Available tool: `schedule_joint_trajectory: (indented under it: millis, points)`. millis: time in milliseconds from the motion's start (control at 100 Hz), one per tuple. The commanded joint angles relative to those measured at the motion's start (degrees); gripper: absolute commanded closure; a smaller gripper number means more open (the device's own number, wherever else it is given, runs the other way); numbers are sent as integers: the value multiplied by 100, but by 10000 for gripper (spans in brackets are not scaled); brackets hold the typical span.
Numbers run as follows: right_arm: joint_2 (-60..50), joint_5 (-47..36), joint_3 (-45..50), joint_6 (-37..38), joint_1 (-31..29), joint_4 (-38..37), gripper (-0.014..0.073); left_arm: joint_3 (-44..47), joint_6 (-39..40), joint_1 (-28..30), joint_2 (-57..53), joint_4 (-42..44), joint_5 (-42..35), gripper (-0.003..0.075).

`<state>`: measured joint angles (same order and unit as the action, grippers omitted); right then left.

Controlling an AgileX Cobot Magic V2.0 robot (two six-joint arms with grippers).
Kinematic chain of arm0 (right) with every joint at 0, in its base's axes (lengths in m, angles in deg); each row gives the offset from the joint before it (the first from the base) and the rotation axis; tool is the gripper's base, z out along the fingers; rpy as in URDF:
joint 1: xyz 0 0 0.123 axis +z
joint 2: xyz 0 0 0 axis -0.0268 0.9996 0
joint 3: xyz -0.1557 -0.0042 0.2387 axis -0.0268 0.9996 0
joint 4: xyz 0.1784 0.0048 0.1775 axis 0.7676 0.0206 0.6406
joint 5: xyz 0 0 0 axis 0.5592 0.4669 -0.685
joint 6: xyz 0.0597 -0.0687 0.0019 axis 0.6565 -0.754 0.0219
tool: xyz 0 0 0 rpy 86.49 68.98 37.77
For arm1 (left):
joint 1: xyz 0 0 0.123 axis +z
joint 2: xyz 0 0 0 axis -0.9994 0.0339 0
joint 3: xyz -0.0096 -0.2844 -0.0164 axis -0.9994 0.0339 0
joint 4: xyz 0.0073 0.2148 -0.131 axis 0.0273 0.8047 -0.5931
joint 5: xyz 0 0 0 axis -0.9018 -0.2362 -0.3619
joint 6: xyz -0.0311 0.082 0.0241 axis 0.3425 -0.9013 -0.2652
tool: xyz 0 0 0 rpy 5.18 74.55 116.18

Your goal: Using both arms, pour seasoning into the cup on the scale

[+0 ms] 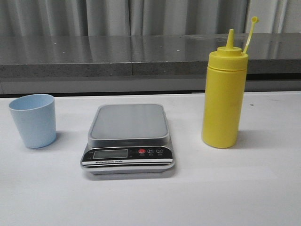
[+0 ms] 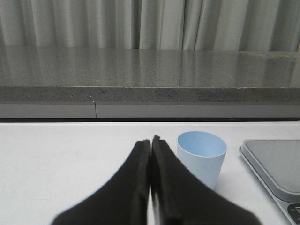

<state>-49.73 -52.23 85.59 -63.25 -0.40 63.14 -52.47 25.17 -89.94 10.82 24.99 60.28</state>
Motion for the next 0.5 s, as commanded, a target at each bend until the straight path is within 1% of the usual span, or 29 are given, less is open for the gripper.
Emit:
schedule_joint_trajectory:
  millis: [0, 320, 490]
  points:
    - [-134, -465, -92, 16, -29, -76, 633, 213, -4, 5, -181, -46, -469, 740]
    - [-134, -465, -92, 16, -29, -76, 633, 213, -4, 5, -181, -46, -469, 740]
    - [-134, -465, -92, 16, -29, -76, 633, 213, 7, 5, -181, -46, -603, 740]
